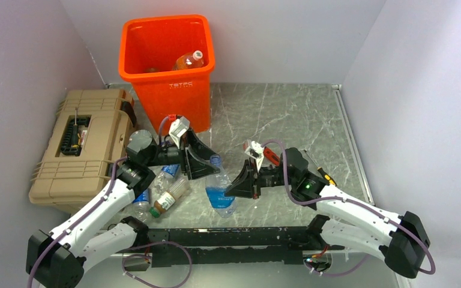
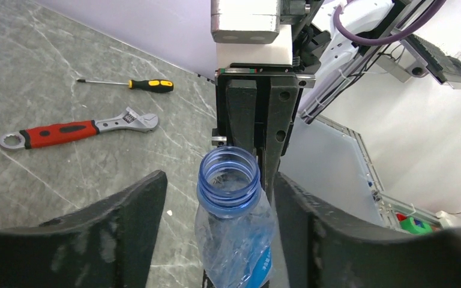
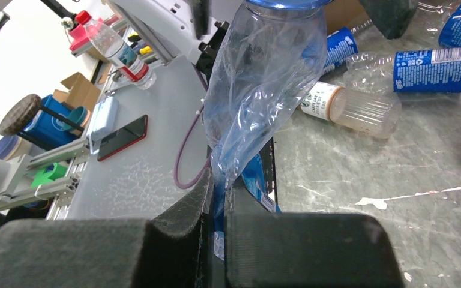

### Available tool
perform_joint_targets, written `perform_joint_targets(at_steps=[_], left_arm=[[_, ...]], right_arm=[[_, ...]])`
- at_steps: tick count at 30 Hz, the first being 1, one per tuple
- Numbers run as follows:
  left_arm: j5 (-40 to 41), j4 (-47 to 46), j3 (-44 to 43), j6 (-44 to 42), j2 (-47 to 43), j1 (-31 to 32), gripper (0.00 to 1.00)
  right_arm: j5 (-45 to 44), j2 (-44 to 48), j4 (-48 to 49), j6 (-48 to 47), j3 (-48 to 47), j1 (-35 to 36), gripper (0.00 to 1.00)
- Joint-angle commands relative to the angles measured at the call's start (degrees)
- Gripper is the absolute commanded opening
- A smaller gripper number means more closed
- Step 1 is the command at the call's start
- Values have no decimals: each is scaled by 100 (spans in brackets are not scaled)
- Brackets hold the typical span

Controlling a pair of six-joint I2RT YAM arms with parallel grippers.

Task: Put the plastic bottles in the bin
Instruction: Pick up the plastic bottle from the corner of the board, then place the plastic bottle in the trash bin.

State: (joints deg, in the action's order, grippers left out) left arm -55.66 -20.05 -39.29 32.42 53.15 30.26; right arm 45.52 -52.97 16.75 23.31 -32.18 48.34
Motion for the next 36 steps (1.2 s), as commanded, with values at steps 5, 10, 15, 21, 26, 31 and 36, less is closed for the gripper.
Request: perform_joint_targets(at_steps=[5,10,15,21,26,31,36], left_arm=[[-145,-291,-203,-6,80,24,35],[-182,-50,-359,-175,158,24,0],[325,9,-245,-335,-164,24,0],[865,-392,1,-275,-433,7,0],[1500,-228,-70,-467,-697,-3,0],[2287,630,-793,-1024,-989,-3,0],[3166,1139,-1526,-1513,-1121,-3,0]], right_arm=[[32,-103,292,-247,-258,35,0],[-154,-169,188,-163,-325,40,15],[-774,66,-101,-34,-236,45,86],[-1148,19,485,204,118,44,93],[-1748,73,711,361,230,44,93],[-1987,495,148,20,108,44,95],[-1593,745,-491,-134,-233,45,100]])
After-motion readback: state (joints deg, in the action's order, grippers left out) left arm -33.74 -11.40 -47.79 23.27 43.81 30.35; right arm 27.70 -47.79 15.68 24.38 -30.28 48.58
